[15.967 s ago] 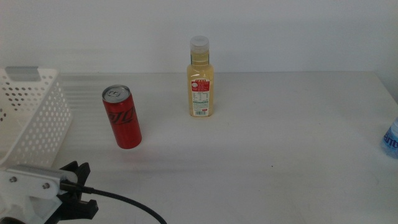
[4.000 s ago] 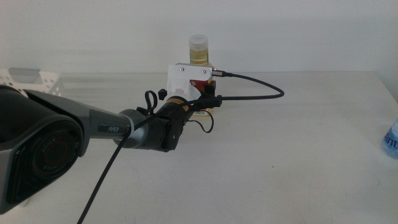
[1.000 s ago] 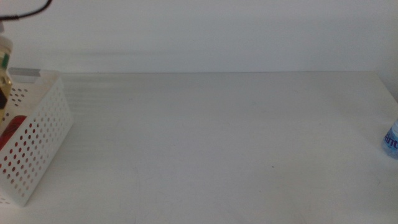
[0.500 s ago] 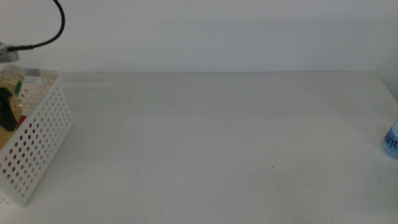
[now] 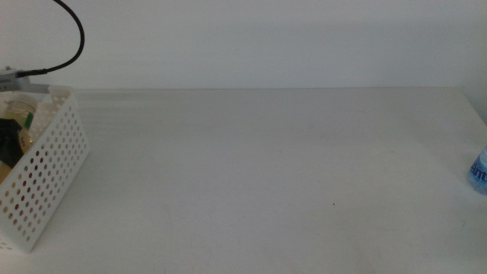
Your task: Use arms to grab the bottles and put them into the dustbin to the left of the table.
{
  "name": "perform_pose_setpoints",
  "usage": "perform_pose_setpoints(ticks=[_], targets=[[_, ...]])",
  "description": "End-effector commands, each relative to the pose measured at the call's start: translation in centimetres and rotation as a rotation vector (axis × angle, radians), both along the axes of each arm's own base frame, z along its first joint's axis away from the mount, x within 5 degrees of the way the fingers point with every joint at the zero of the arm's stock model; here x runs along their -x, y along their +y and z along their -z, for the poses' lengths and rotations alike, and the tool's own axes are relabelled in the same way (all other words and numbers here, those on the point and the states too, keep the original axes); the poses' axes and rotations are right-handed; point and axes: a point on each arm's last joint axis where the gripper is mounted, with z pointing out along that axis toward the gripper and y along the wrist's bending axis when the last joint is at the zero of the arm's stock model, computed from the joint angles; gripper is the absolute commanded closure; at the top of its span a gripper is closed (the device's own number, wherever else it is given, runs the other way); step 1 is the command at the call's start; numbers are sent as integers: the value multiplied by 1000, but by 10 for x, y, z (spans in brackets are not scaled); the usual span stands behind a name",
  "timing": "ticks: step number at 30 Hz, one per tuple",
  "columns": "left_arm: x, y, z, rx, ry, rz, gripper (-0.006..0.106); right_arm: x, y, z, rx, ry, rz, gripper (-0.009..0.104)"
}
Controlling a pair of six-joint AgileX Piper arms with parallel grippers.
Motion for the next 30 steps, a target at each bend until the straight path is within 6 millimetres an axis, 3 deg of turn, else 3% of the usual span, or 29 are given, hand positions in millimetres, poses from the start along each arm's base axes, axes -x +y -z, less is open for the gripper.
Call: perform_pose_setpoints(ticks=[1, 7, 12, 21, 27, 30], targets=[[8, -7, -29, 34, -37, -7, 49, 3, -1, -11, 21, -112, 11, 28], [7, -8, -31, 30, -55, -42, 10, 3, -1, -11, 21, -112, 11, 28], [6, -19, -55, -6, -112, -62, 11, 3, -1, -11, 21, -112, 11, 28], [19, -61, -126, -13, -405, -55, 21, 3, -1, -11, 21, -112, 11, 28], [52, -97, -166, 8, -693, 8, 31, 3, -1, -11, 21, -112, 11, 28], [75, -112, -176, 25, -816, 17, 36, 3, -1, -11, 21, -112, 11, 28]])
